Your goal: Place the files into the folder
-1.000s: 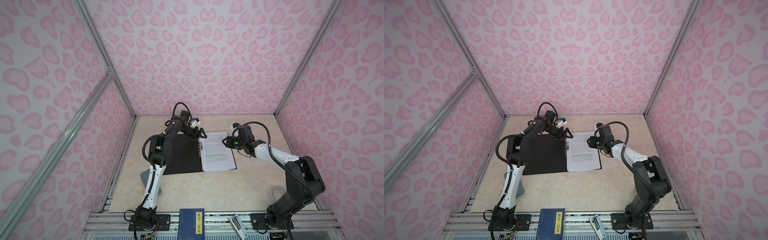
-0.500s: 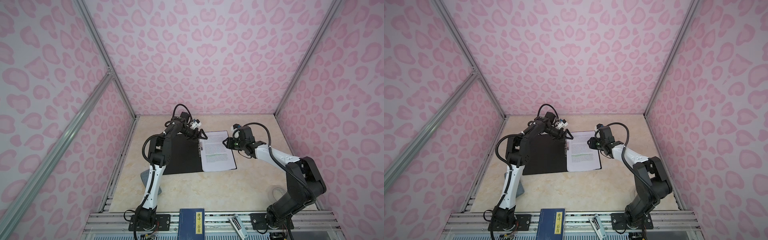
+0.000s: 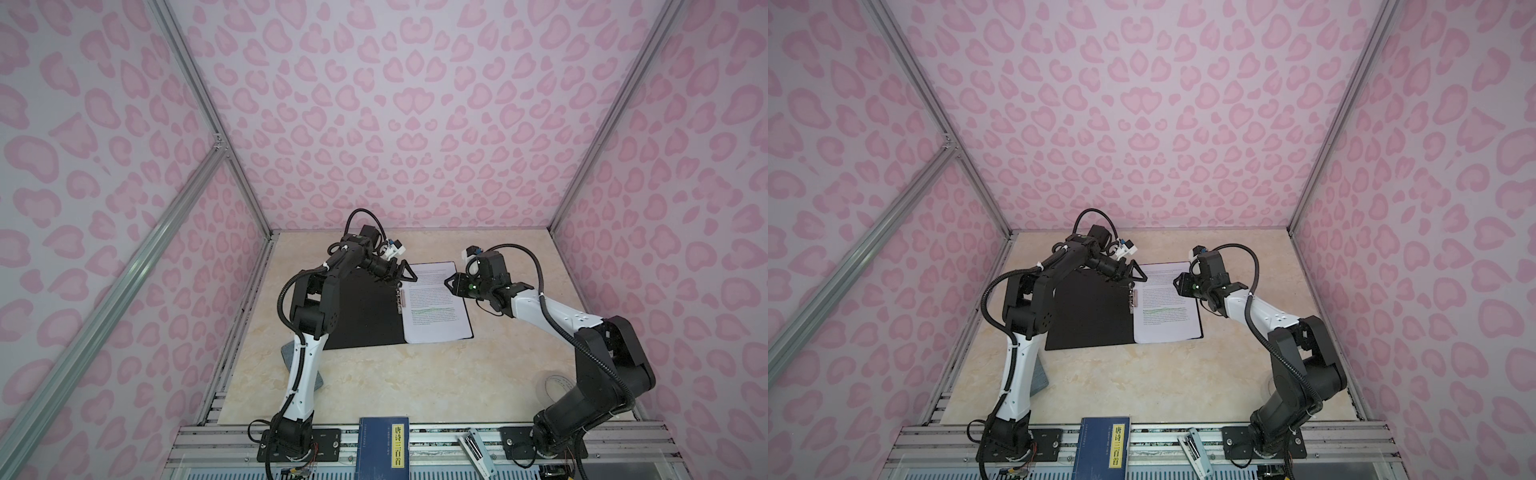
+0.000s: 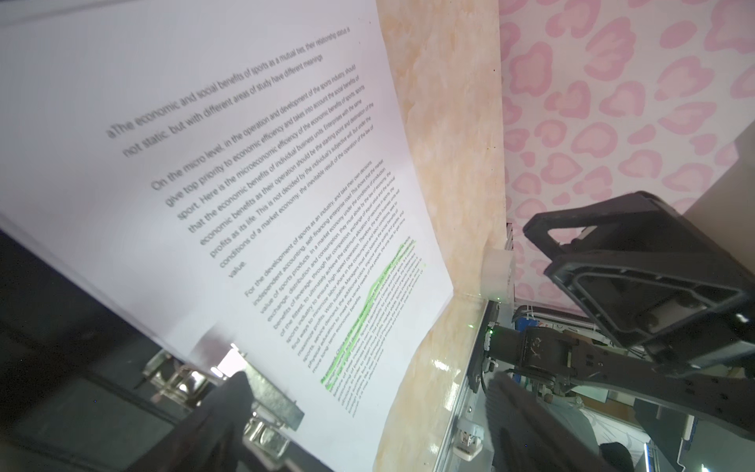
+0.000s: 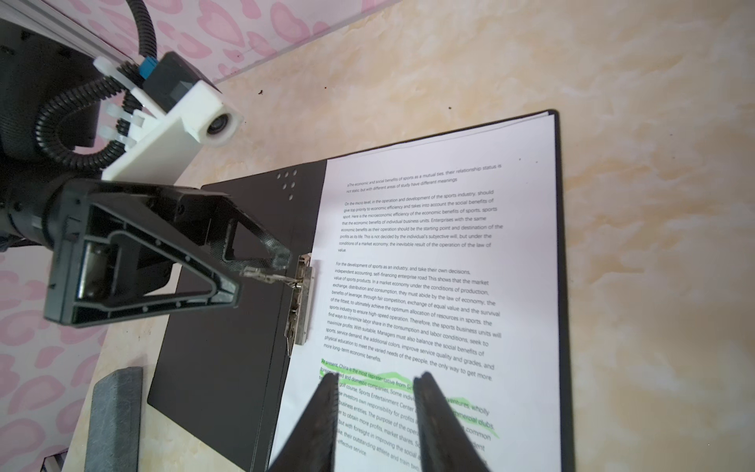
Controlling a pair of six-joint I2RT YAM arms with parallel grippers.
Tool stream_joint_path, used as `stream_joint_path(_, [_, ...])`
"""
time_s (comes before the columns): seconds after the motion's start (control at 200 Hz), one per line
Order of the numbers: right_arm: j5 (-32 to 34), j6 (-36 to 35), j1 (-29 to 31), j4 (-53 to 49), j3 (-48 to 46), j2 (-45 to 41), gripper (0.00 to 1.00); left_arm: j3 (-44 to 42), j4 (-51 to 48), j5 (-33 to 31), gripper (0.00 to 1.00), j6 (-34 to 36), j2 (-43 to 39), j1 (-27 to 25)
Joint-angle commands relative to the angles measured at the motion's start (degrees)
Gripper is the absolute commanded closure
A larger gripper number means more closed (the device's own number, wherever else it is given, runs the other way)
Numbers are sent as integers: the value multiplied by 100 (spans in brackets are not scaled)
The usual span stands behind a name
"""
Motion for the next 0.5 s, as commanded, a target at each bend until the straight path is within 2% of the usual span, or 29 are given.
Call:
stream_joint_path(0.0, [79, -6, 36, -6, -35, -98, 66, -244, -111, 192, 8, 310, -259, -81])
stream_joint_path(0.125, [186, -39, 88, -145, -24, -244, 66, -647, -201, 126, 8, 577, -623, -153])
stream_joint_path(0.29, [414, -139, 216, -504, 17, -490, 65, -922, -367, -611, 7, 814, -1310, -73])
stream_joint_path(0.405, [682, -437, 452, -1129, 264, -629, 64, -1195, -420, -966, 6, 807, -1985, 167])
stream_joint_path(0.495, [1182, -808, 791, -1881, 673, -632, 63, -1425, -481, -1466, 4, 710, -2520, 394])
